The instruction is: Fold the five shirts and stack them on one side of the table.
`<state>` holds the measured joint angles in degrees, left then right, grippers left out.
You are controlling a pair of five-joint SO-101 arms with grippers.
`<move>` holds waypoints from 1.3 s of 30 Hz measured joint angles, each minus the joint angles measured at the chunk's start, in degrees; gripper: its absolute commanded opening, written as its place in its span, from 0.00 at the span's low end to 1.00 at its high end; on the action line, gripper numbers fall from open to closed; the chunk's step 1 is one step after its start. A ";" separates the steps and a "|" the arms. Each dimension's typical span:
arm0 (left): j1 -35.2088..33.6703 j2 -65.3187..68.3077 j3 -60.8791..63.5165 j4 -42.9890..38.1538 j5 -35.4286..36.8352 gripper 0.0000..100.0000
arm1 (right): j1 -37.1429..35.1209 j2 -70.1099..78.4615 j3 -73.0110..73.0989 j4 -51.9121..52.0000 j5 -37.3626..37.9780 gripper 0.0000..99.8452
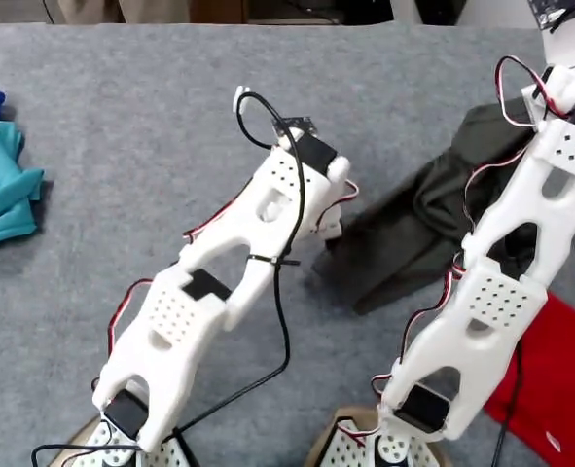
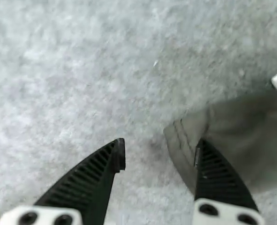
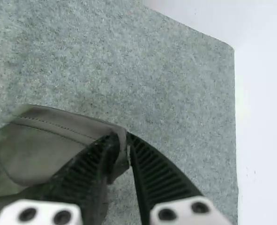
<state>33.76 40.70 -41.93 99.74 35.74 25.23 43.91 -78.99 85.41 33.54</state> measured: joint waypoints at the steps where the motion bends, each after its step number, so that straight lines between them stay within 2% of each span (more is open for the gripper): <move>1: 0.35 -0.70 1.41 -0.53 0.09 0.25 | 0.00 0.00 0.00 0.00 0.44 0.00; 6: 2.99 -0.88 6.33 -4.92 0.00 0.25 | 0.00 0.00 0.00 0.00 0.79 0.00; 14: 1.85 4.75 6.42 -13.71 0.62 0.24 | 0.00 1.49 0.00 0.00 0.79 0.00; 24: 1.76 7.12 5.71 -14.15 0.70 0.24 | 0.18 1.93 0.00 -0.62 0.97 0.00; 30: 1.85 7.21 5.36 -14.68 3.60 0.06 | 0.18 2.11 0.00 -0.70 0.97 0.00; 39: 1.85 7.30 5.36 -15.82 4.92 0.02 | 0.18 2.11 0.00 -0.70 0.97 0.00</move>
<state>35.60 48.00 -36.57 83.91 40.66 25.41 46.02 -78.99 84.70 34.51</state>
